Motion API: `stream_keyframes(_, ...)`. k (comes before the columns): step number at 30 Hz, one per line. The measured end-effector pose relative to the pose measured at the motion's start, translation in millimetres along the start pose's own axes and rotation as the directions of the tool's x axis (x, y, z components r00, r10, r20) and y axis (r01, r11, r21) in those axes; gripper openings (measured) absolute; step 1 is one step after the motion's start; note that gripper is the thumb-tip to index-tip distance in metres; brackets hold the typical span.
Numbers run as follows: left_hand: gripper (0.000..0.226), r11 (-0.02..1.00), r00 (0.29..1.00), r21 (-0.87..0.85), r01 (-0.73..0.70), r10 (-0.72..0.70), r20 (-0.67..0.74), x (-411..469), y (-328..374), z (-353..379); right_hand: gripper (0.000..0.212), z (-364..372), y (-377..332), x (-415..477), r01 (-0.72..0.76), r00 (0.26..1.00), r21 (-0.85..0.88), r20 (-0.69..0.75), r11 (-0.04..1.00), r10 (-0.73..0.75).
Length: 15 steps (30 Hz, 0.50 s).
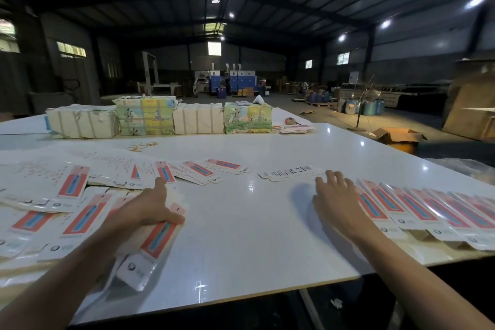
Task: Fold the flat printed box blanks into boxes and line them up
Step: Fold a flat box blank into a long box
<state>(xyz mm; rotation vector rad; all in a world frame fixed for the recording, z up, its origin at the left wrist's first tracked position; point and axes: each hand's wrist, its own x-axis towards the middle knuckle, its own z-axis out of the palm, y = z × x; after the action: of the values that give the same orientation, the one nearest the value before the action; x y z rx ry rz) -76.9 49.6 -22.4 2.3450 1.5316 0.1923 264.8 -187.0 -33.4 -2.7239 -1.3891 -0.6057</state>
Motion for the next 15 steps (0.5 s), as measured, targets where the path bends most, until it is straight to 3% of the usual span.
stream_keyframes(4,0.099,0.905,0.995,-0.425,-0.026,0.062,0.072,5,21,7,0.045,-1,-56,34,0.191,0.981,0.373,-0.046,0.908,-0.188)
stream_keyframes(8,0.064,0.671,0.994,-0.741,-0.023,0.096,0.055,12,56,17,0.046,-7,-118,51,0.252,0.958,0.732,-0.095,0.633,-0.272)
stream_keyframes(10,0.047,0.591,0.991,-0.805,-0.058,0.132,0.026,12,72,23,0.043,-5,-143,53,0.205,0.956,0.864,-0.075,0.460,-0.285)
stream_keyframes(12,0.037,0.573,0.989,-0.814,-0.094,0.145,-0.012,13,82,33,0.039,3,-157,51,0.131,0.950,0.953,-0.042,0.274,-0.311)
stream_keyframes(15,0.039,0.454,0.985,-0.890,-0.050,0.168,0.030,14,82,54,0.036,21,-157,51,0.097,0.953,0.987,-0.054,0.129,-0.297)
